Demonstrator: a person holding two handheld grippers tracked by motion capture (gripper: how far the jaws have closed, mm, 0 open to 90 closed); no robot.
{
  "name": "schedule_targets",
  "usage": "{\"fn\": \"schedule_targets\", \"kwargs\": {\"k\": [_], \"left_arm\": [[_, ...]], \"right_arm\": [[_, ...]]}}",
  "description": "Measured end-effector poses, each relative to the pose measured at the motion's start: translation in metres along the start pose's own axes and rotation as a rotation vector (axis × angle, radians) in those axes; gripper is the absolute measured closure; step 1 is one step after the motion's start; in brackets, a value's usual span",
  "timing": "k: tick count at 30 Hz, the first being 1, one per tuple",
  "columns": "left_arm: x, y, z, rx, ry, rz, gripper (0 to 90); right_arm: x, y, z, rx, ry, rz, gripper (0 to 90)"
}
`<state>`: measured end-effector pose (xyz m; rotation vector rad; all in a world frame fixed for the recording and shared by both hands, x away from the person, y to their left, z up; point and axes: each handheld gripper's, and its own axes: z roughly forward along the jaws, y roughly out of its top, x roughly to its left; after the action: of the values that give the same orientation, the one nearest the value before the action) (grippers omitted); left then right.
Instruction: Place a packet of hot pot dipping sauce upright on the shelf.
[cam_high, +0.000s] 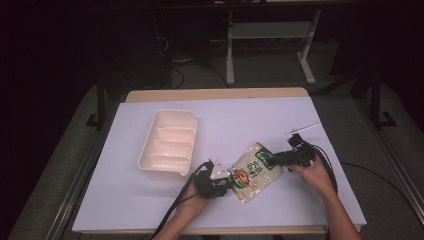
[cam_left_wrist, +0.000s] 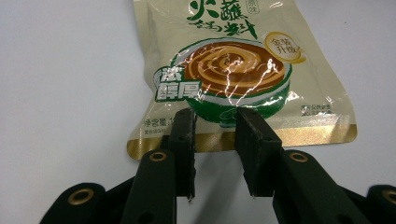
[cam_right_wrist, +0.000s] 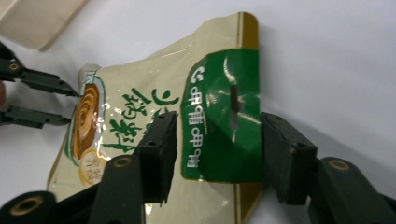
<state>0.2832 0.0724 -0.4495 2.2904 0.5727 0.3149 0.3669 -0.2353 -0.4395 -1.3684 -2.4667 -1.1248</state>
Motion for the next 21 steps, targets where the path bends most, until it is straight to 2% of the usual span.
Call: {"fn": "schedule_targets", "kwargs": {"k": [3, 8, 9, 10, 11, 12, 13, 14, 15, 16, 17, 21], "left_arm": [[0.0, 0.0, 0.0, -0.001, 0.0, -0.001, 68.1], [0.0, 0.0, 0.0, 0.0, 0.0, -0.005, 68.1], [0.0, 0.0, 0.0, 0.0, 0.0, -0.007, 68.1], [0.0, 0.0, 0.0, 0.0, 0.0, -0.007, 68.1], [0.0, 0.0, 0.0, 0.001, 0.001, -0.007, 68.1], [0.0, 0.0, 0.0, 0.001, 0.001, -0.007, 68.1], [0.0, 0.0, 0.0, 0.002, 0.002, -0.008, 68.1], [0.0, 0.0, 0.0, 0.002, 0.002, -0.008, 68.1], [0.0, 0.0, 0.0, 0.002, 0.001, -0.009, 68.2], [0.0, 0.0, 0.0, 0.002, 0.001, -0.009, 68.2], [0.0, 0.0, 0.0, 0.002, 0.001, -0.011, 68.2], [0.0, 0.0, 0.0, 0.002, 0.0, -0.012, 68.2]], "right_arm": [[0.001, 0.0, 0.0, -0.002, 0.006, -0.012, 50.7], [0.004, -0.001, -0.011, -0.047, 0.037, -0.019, 56.6], [0.005, -0.002, -0.015, -0.069, 0.058, -0.028, 58.7], [0.005, -0.002, -0.015, -0.069, 0.058, -0.028, 58.7], [0.007, -0.002, -0.019, -0.084, 0.08, -0.04, 60.6], [0.007, -0.002, -0.019, -0.084, 0.08, -0.04, 60.6], [0.01, -0.002, -0.021, -0.099, 0.106, -0.048, 62.9], [0.01, -0.002, -0.021, -0.099, 0.106, -0.048, 62.9], [0.011, -0.002, -0.023, -0.11, 0.137, -0.061, 65.4], [0.011, -0.002, -0.023, -0.11, 0.137, -0.061, 65.4], [0.013, -0.002, -0.021, -0.102, 0.165, -0.069, 66.8], [0.014, 0.0, -0.016, -0.083, 0.161, -0.074, 67.6]]}}
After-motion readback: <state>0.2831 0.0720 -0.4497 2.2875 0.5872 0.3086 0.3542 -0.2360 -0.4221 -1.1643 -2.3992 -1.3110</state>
